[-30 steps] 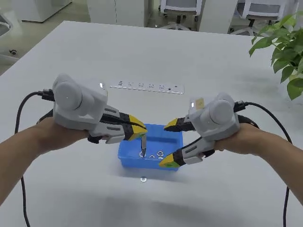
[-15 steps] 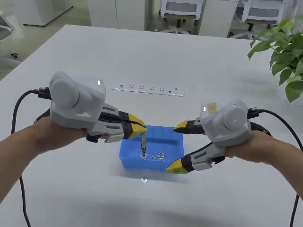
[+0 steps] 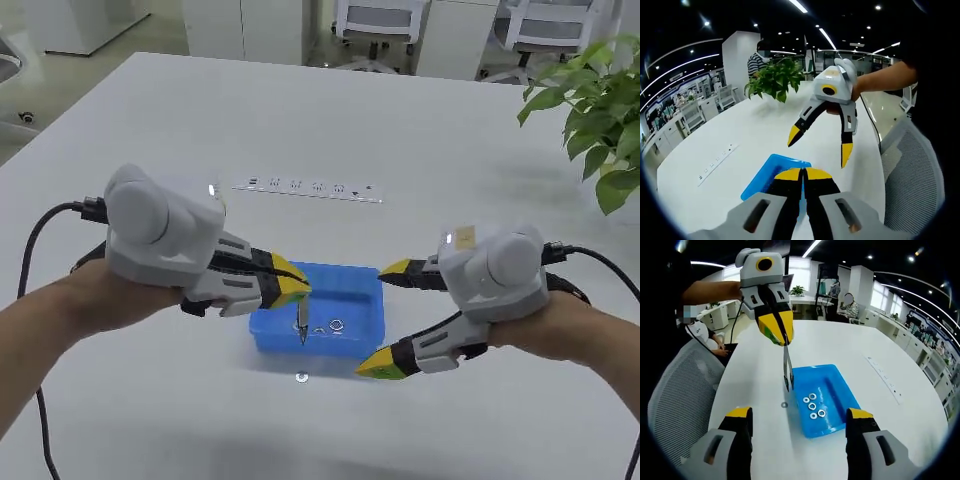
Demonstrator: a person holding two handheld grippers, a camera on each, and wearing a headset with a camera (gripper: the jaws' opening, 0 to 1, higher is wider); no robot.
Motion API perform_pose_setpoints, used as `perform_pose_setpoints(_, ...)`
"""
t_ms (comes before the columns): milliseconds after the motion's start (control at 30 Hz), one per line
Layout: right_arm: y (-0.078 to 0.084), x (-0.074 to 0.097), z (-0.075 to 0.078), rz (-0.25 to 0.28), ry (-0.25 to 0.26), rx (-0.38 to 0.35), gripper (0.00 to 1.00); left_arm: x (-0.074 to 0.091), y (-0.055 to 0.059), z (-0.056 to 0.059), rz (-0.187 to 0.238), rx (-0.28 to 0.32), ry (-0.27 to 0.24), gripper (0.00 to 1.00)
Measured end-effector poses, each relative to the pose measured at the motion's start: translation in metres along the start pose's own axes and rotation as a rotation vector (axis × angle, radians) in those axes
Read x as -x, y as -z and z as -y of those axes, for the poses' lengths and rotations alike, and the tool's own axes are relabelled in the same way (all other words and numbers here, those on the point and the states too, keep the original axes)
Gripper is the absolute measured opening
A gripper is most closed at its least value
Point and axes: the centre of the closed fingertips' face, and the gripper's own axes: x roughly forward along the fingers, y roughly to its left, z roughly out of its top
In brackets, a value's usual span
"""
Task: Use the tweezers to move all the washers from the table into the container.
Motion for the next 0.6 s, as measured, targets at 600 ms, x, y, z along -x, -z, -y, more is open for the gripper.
perform_pose_setpoints(600, 0.017, 0.006, -0.02, 0.032, 0.029, -0.087, 0.88, -0.012, 0.027, 0.01, -0.013, 0.005, 0.019, 0.05)
